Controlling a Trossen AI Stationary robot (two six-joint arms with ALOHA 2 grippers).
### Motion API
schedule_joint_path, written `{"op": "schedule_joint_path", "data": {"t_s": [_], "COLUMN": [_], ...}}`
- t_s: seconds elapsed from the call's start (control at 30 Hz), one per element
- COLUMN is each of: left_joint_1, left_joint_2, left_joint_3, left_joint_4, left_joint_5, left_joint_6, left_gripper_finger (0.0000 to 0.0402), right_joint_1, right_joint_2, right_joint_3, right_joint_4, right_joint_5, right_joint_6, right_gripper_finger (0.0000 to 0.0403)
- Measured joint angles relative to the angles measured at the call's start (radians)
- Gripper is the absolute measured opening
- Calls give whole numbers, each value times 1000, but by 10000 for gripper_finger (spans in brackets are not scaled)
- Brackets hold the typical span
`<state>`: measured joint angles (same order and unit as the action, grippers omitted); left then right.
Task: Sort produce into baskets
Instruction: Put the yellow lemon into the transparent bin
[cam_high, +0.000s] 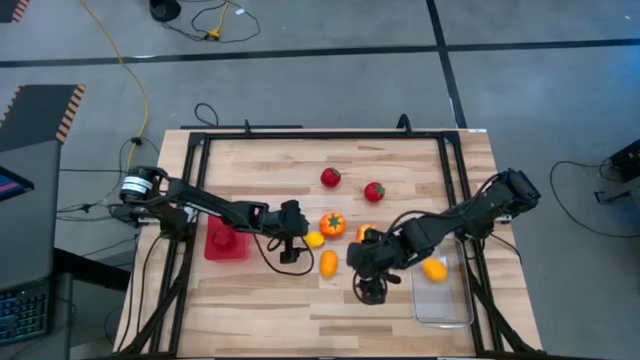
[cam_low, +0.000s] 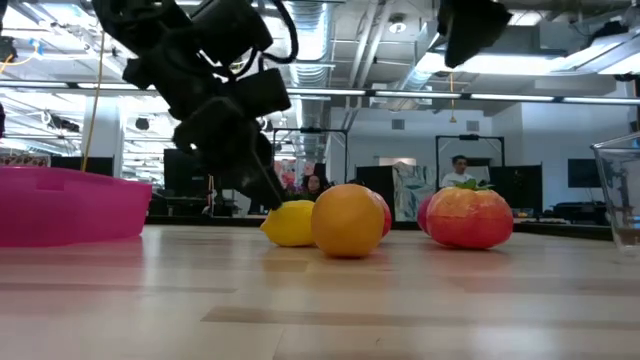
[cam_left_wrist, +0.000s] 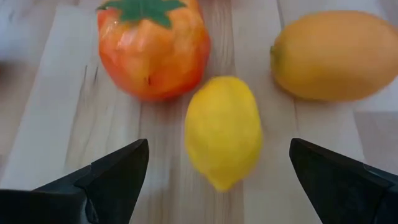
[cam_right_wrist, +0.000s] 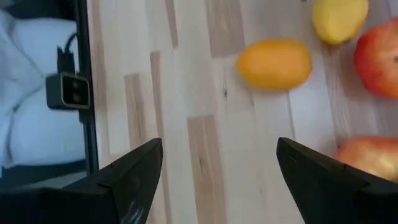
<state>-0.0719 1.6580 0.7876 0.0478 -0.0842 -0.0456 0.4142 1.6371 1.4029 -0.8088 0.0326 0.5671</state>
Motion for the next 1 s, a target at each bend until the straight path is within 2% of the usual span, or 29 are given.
{"op": "schedule_joint_path", "data": {"t_s": [0.73,0.87,1.0], "left_joint_1": [0,0,0], "left_joint_2": [79,79,79], "left_joint_3": [0,0,0], "left_joint_4": [94,99,101], "left_joint_5": [-9,-9,-9], "left_joint_6": [24,24,24], "left_gripper_finger": [376,358,317], "right_joint_1": [-136,-147,-157], "right_joint_2": [0,0,0], "right_joint_3": [0,0,0], "right_joint_4": [51,59,62], "right_joint_5": [3,3,3], "right_joint_6": [-40,-53,-56], "right_gripper_finger": [338,336,336]}}
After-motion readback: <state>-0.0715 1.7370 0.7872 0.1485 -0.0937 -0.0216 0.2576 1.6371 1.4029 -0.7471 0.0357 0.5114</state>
